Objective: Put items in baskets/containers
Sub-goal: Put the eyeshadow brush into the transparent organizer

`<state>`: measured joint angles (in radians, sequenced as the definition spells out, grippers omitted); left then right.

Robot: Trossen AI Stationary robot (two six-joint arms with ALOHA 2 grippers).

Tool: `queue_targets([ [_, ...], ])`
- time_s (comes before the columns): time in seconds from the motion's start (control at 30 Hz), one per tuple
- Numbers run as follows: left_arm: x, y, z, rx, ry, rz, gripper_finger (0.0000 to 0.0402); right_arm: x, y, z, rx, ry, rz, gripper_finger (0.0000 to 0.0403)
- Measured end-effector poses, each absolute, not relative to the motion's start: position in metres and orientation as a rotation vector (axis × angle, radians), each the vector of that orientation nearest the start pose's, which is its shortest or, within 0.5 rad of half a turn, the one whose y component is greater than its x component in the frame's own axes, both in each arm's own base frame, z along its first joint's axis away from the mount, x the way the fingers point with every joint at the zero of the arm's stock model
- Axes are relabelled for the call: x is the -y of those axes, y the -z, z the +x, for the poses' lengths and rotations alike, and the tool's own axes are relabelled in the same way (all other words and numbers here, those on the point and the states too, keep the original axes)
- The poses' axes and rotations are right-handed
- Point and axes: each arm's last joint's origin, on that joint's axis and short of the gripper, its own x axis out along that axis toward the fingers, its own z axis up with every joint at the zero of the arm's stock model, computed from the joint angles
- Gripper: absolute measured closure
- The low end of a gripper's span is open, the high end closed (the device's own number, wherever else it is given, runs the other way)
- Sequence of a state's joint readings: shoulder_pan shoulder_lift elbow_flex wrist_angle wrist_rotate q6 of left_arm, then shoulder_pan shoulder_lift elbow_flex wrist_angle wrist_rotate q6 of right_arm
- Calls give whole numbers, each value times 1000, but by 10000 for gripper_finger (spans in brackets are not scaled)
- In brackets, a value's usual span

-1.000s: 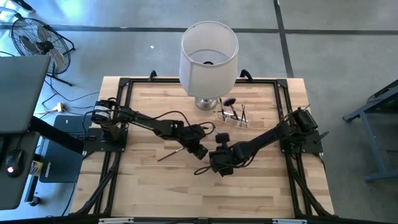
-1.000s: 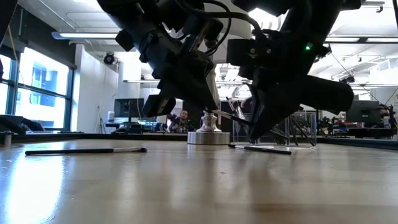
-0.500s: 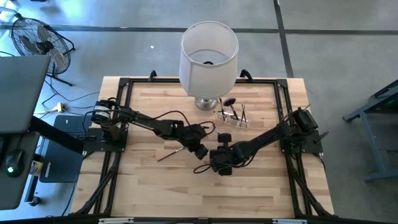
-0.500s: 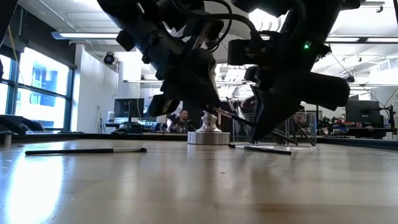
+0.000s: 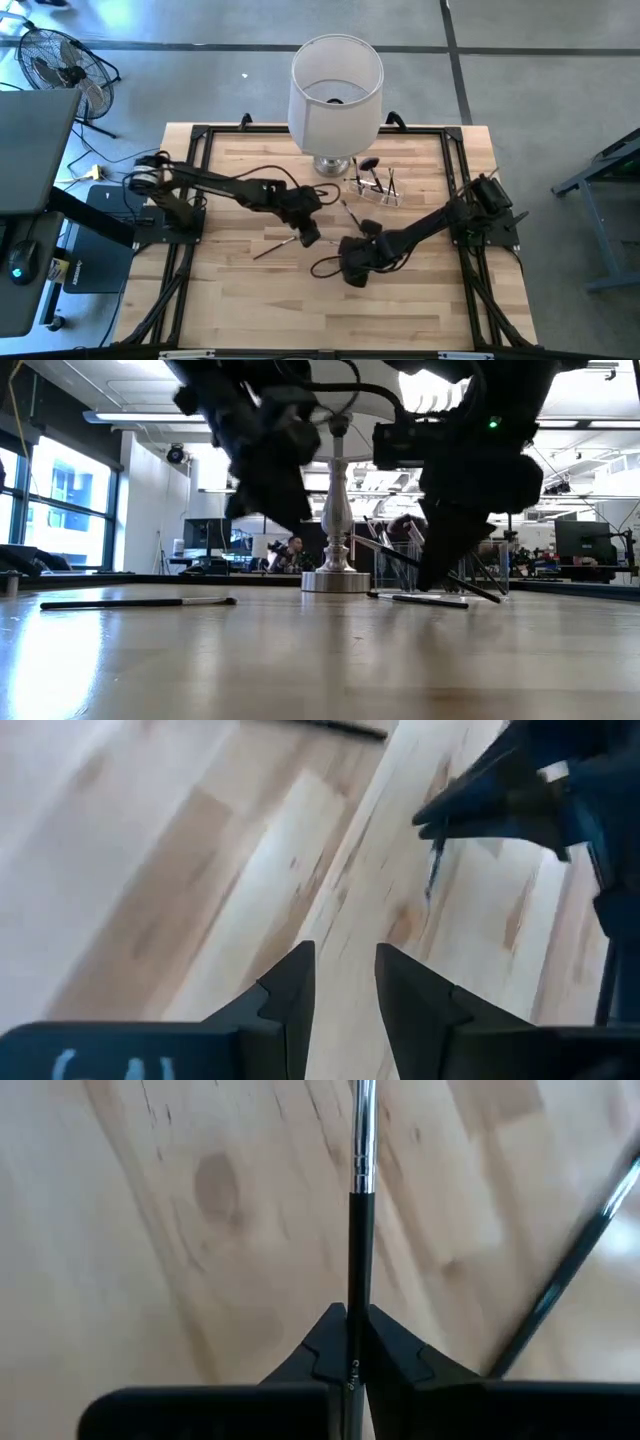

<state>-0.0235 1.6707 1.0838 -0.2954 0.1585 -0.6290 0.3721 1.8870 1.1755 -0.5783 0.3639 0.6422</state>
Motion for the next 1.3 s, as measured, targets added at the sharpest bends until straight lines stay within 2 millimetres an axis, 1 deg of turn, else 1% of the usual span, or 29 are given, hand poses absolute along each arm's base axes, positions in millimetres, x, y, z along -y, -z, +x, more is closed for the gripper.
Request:
queue_targets([
  [0.07,12,-216,340,-890,-127,-586,296,-125,-149,330,-1123,411,188,392],
  [0.17,13,-228,325,-911,-151,-499,296,-136,-148,325,-1115,458,335,389],
  [0.23,15,-233,324,-896,-146,-466,296,-147,-149,321,-1108,475,408,392],
  [0.3,19,-234,315,-951,-139,-436,296,-158,-149,316,-1097,487,470,393],
  [0.37,23,-235,314,-952,-124,-418,296,-169,-151,310,-1088,493,518,393],
  [0.47,31,-232,311,-995,-101,-386,295,-183,-156,301,-1054,503,568,393],
  [0.57,40,-233,311,-990,-69,-370,295,-192,-164,291,-993,525,582,393],
  [0.63,44,-233,310,-989,-60,-363,295,-194,-168,282,-943,543,603,393],
  [0.77,47,-233,311,-982,-50,-359,295,-183,-166,258,-865,587,668,393],
  [0.9,46,-233,311,-982,-57,-361,295,-163,-163,238,-748,545,748,393],
  [0.97,46,-233,311,-982,-58,-362,296,-150,-163,228,-659,520,763,393],
  [1.07,46,-233,311,-982,-63,-366,296,-129,-164,212,-482,497,763,393],
  [1.3,43,-234,312,-939,-161,-352,296,-70,-155,174,-83,482,748,393],
])
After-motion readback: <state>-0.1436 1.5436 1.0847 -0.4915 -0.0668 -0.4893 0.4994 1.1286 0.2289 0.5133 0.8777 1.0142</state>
